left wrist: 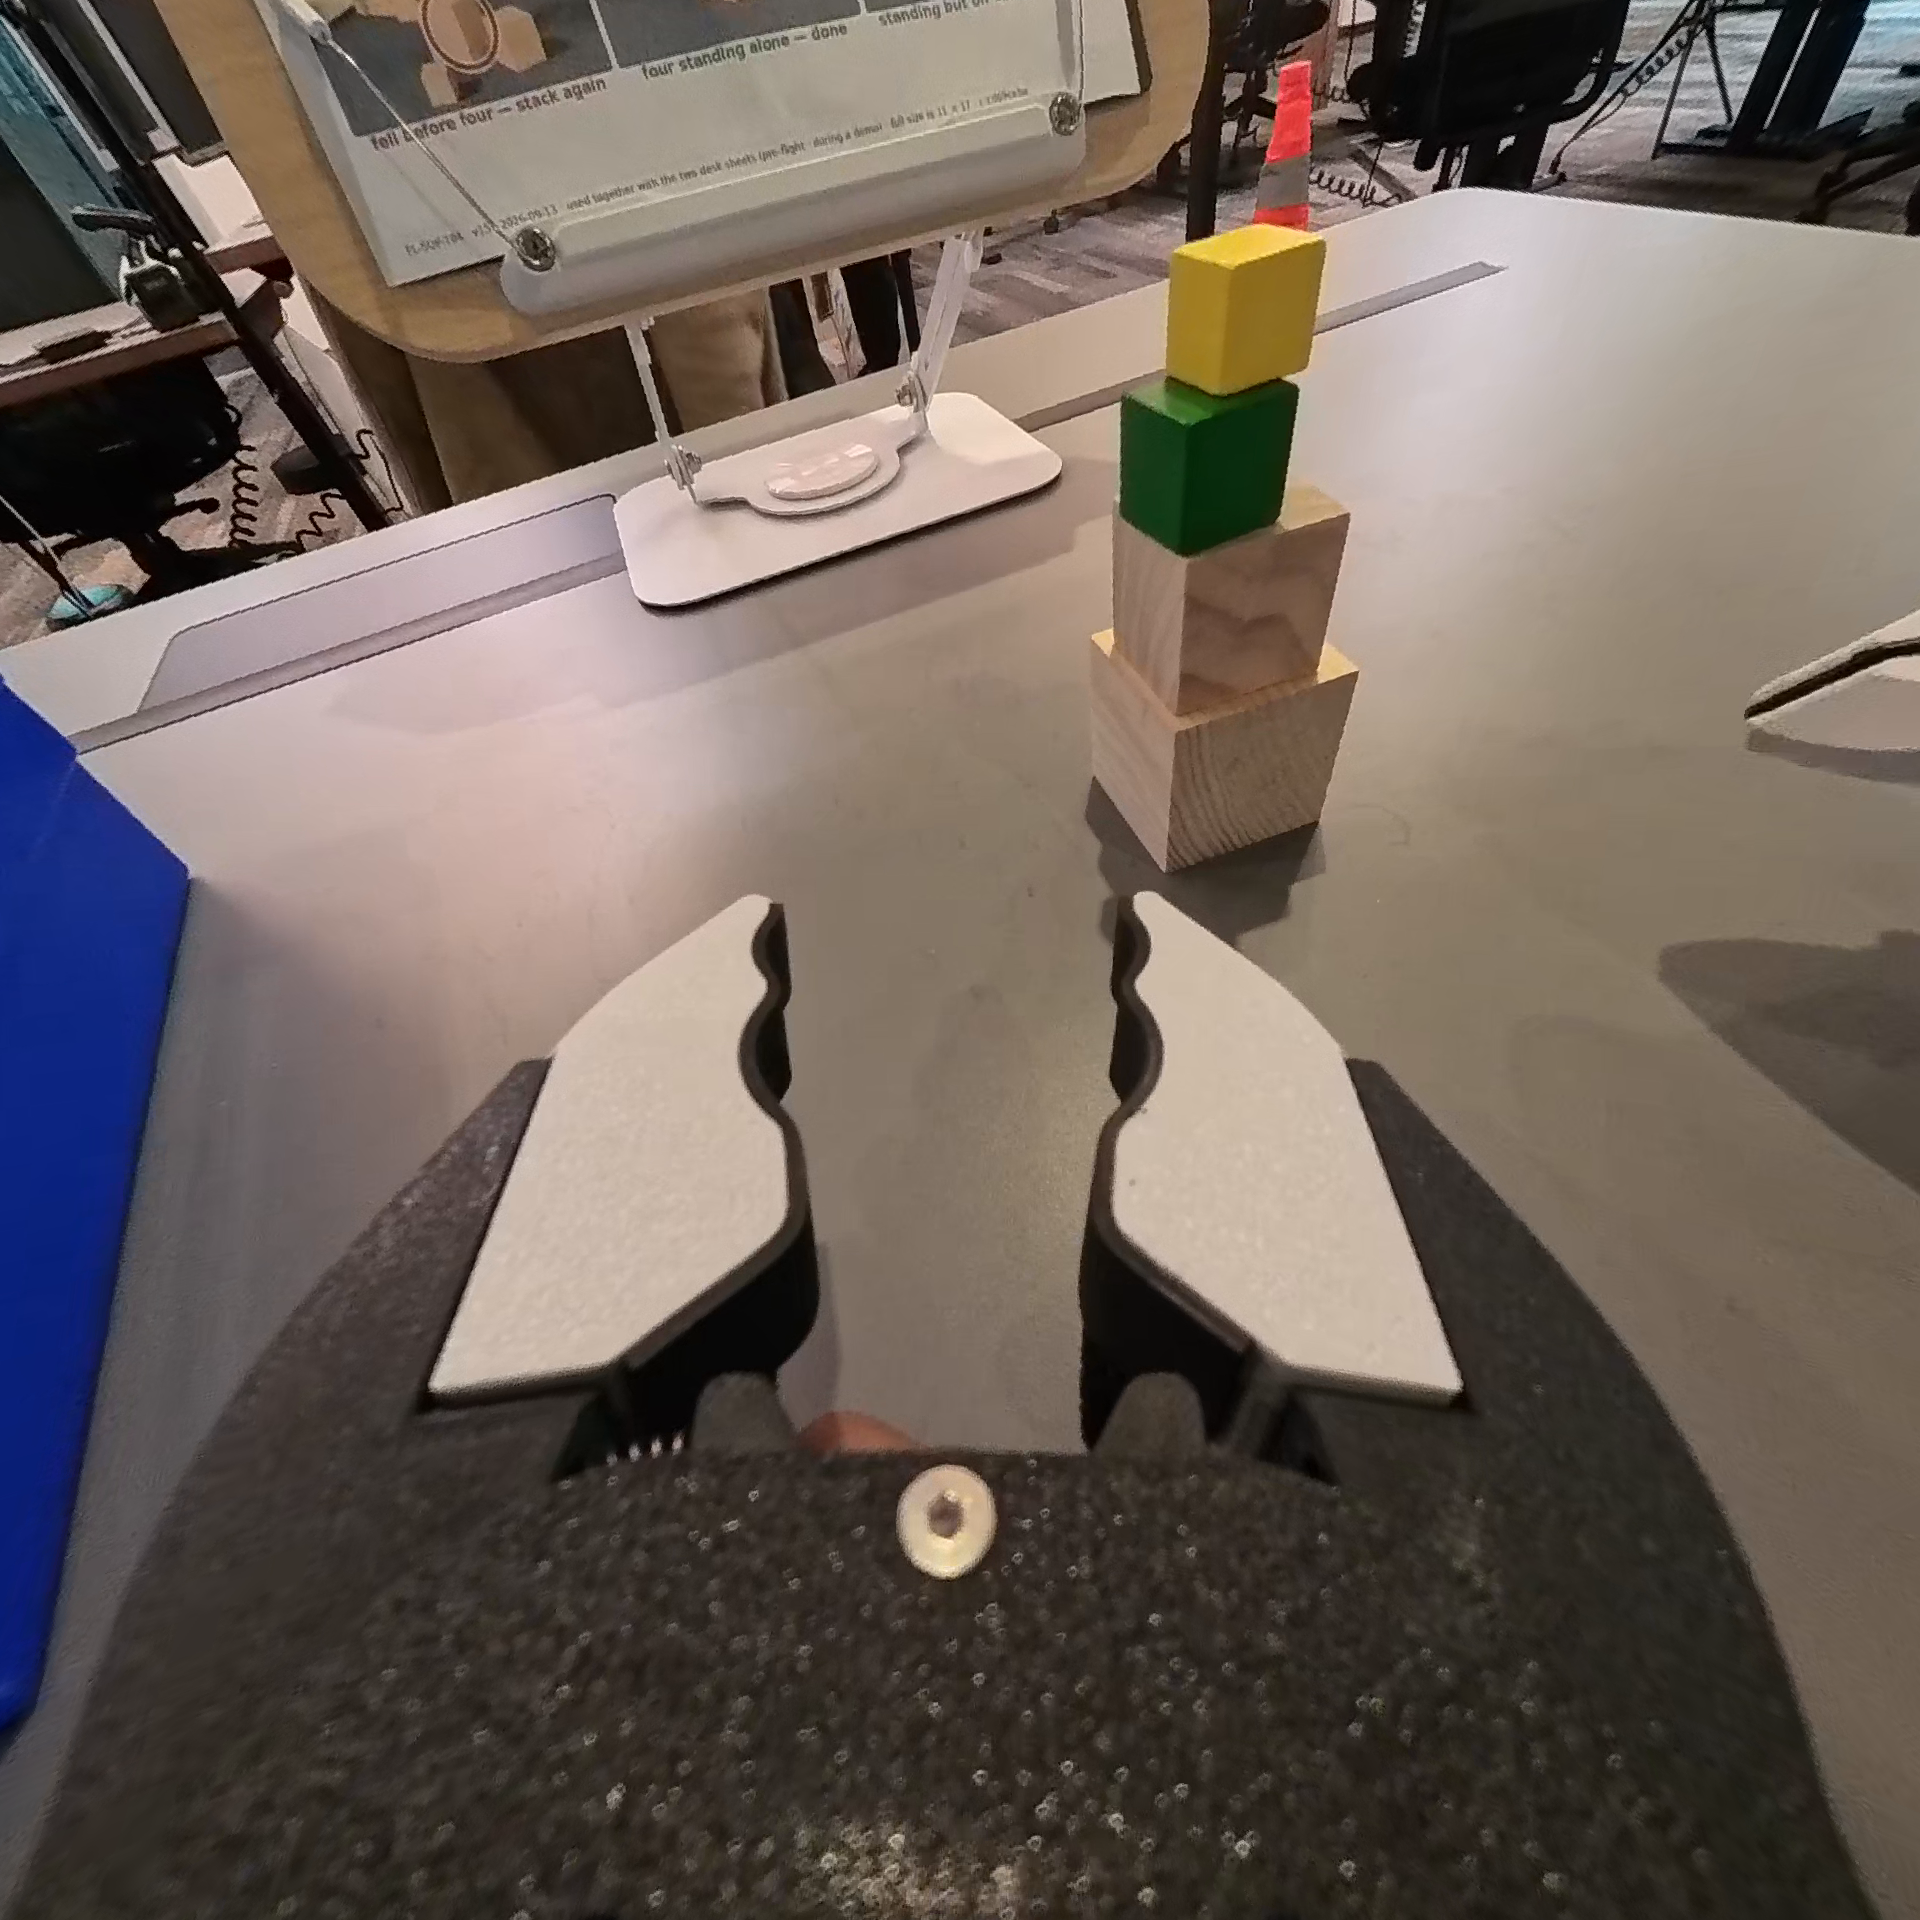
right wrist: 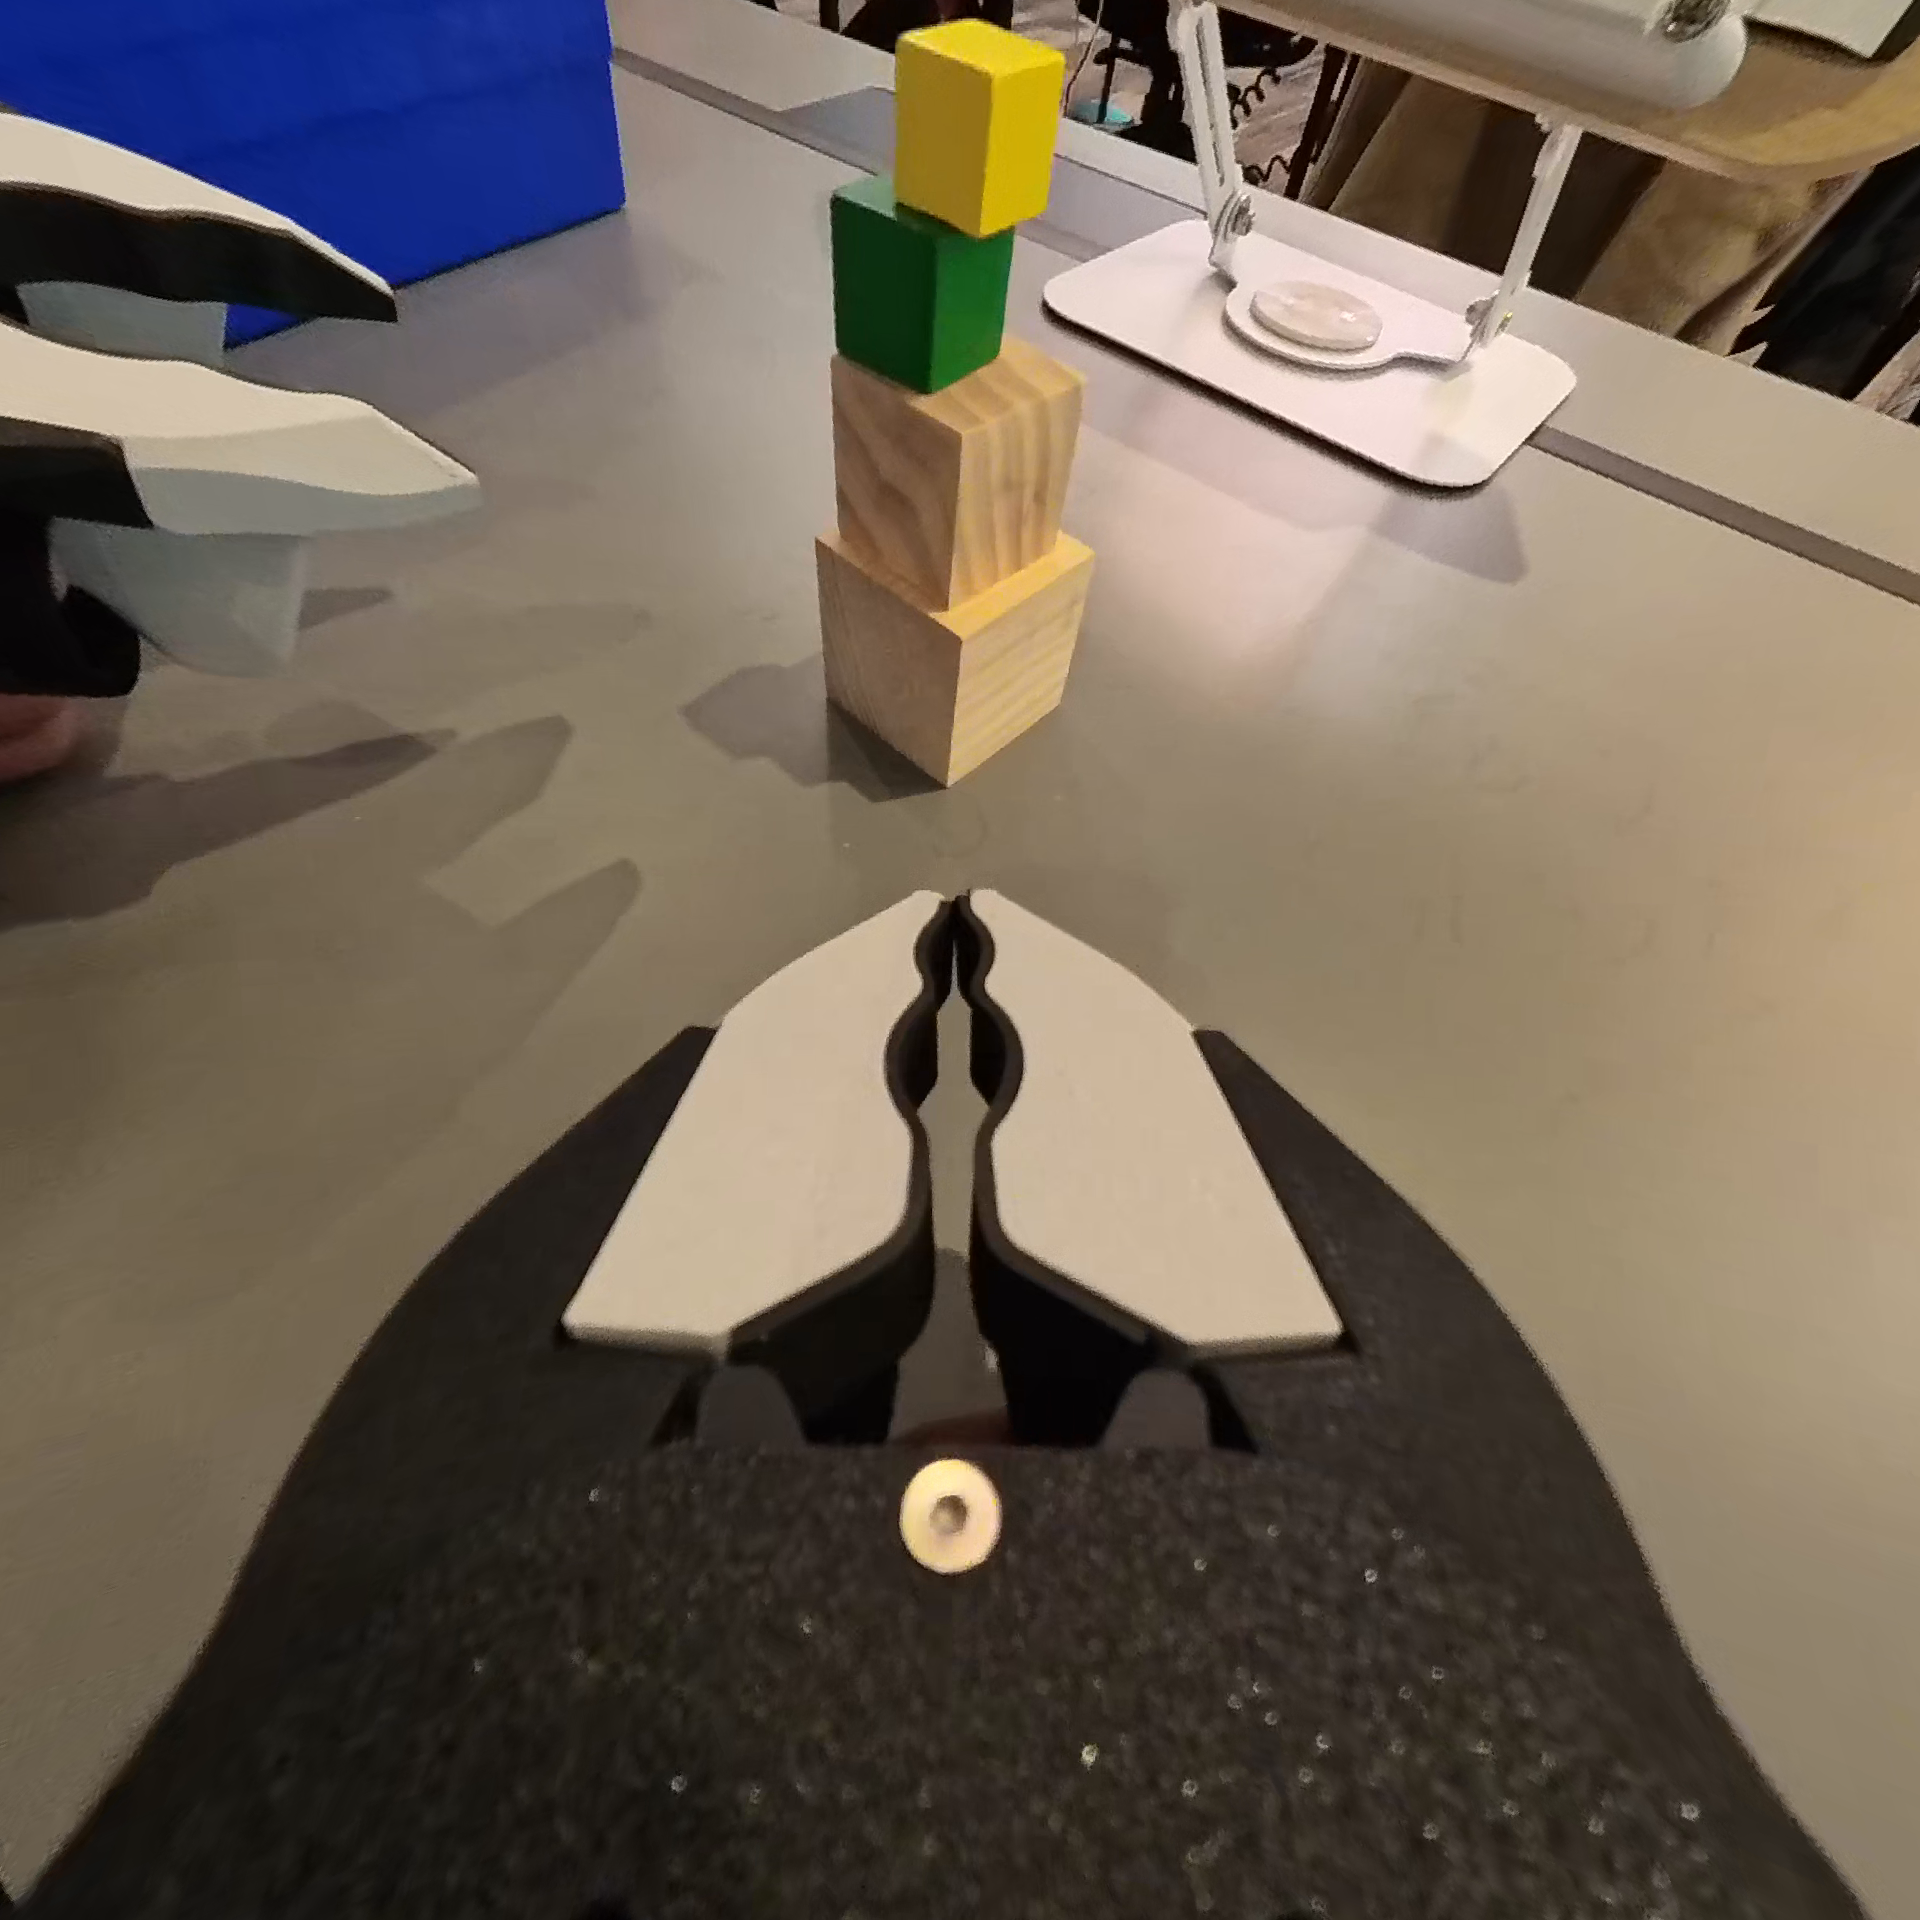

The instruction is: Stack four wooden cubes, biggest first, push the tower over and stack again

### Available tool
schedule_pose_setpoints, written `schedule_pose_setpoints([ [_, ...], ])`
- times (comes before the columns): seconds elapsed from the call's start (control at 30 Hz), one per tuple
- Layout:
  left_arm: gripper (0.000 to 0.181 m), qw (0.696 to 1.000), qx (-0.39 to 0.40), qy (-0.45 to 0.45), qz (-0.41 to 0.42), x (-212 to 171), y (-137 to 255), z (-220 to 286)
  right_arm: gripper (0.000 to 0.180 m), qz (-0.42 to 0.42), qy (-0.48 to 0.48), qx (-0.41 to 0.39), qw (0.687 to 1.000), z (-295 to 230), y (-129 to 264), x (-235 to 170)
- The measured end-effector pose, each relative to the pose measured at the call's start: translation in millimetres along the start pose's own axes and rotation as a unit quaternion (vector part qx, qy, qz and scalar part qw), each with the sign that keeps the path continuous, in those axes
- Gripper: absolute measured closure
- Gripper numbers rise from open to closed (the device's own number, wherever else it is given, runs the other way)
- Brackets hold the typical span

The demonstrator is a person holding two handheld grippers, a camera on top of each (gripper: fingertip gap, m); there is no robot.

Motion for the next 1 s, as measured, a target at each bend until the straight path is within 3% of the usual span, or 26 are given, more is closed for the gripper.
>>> schedule_pose_setpoints([
  [0.27,0.125,0.996,0.068,0.043,-0.022,-8,3,-27,0.180,-0.029,0.030,0.035,0.999,-16,-18,4],
  [0.4,0.130,0.989,0.106,0.099,-0.007,-10,10,-51,0.180,-0.111,0.091,0.187,0.972,-104,-56,14],
  [0.53,0.131,0.986,0.099,0.136,0.005,-10,13,-59,0.180,-0.129,0.235,0.208,0.941,-161,-69,21],
  [0.6,0.132,0.987,0.093,0.133,0.006,-10,14,-58,0.180,-0.130,0.255,0.140,0.948,-128,-82,26],
  [0.67,0.131,0.988,0.089,0.123,0.002,-11,14,-55,0.180,-0.150,0.217,-0.010,0.965,-29,-106,29],
  [0.73,0.131,0.991,0.084,0.108,0.001,-10,14,-51,0.180,-0.161,0.085,0.056,0.982,11,-104,20],
  [0.83,0.129,0.994,0.064,0.085,-0.012,-11,14,-38,0.180,-0.081,0.155,0.023,0.984,6,-54,32],
  [1.0,0.128,0.998,0.057,0.026,-0.016,-9,12,-20,0.180,-0.062,0.108,-0.011,0.992,11,-8,14],
])
Point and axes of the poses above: each gripper's, where its closed fingertips meet, y back along the fingers, x out of its top, z = x × y across the jaws, the point moved 4 cm from there along y, back along the fingers, and after that the axes turned 2 degrees about -y, right-handed, at the moved point
